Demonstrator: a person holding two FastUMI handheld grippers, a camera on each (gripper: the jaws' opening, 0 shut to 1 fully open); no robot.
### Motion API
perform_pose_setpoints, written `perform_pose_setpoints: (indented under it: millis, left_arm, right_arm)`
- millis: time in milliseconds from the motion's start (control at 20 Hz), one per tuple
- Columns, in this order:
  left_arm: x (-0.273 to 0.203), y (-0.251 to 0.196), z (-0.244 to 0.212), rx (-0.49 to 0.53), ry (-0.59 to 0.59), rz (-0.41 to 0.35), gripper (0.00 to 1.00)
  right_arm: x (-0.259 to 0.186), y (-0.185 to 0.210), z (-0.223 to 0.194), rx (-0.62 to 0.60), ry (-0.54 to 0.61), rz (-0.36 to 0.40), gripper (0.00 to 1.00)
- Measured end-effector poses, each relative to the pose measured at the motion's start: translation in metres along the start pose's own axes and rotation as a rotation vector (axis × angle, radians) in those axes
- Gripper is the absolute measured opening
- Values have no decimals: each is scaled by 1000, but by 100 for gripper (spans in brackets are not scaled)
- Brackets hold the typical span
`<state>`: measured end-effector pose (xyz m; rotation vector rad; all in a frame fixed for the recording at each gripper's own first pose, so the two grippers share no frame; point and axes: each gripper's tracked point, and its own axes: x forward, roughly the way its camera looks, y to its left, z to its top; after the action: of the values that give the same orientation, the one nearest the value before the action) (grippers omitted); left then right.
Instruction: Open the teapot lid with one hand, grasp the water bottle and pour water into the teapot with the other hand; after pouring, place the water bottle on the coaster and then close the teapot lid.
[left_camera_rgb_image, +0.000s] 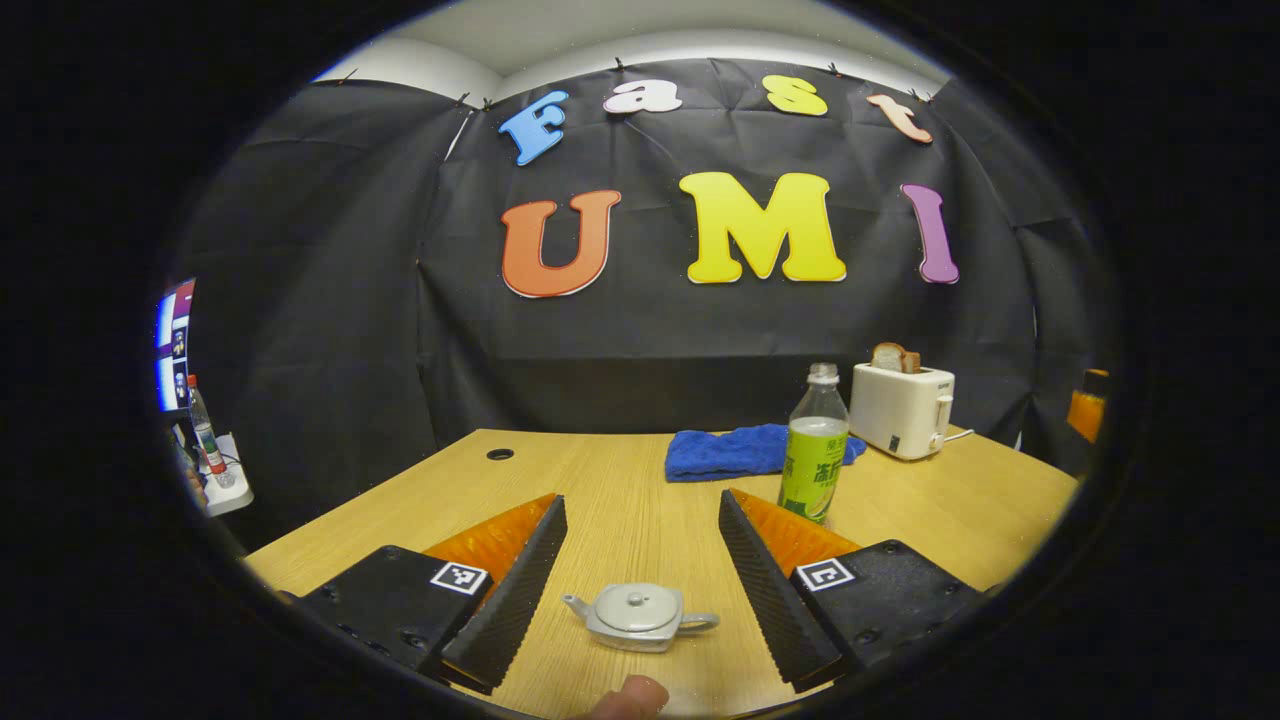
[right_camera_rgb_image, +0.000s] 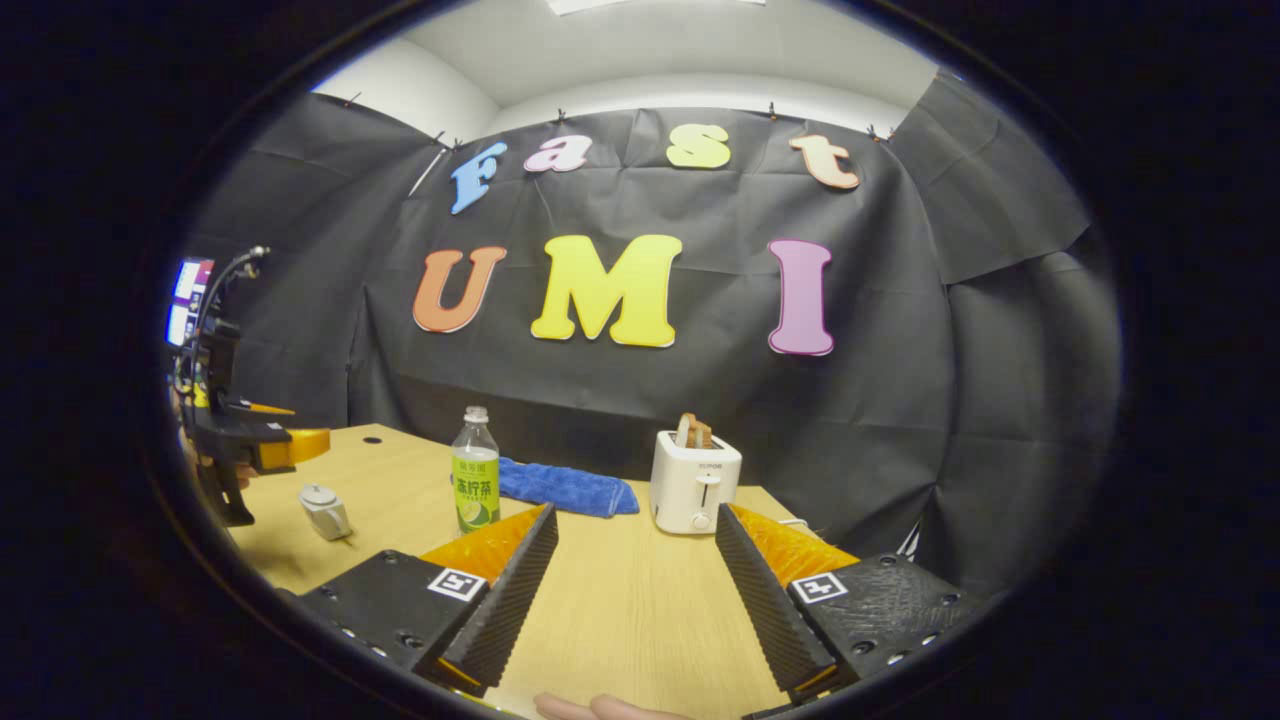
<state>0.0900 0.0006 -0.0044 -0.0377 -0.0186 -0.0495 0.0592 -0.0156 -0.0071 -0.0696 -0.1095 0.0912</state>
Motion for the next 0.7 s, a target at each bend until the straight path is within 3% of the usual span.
perform_pose_setpoints:
  millis: [350, 550, 700]
  left_arm:
    - [-66, 1, 28, 49, -17, 21, 96]
    - [-95, -6, 24, 27, -7, -33, 96]
    - [-109, 3, 25, 66, -5, -37, 95]
  right_arm:
    - [-22, 28, 15, 13, 11, 28, 95]
    - [-38, 40, 23, -1, 12, 9, 95]
    - [-48, 47, 20, 3, 54, -19, 96]
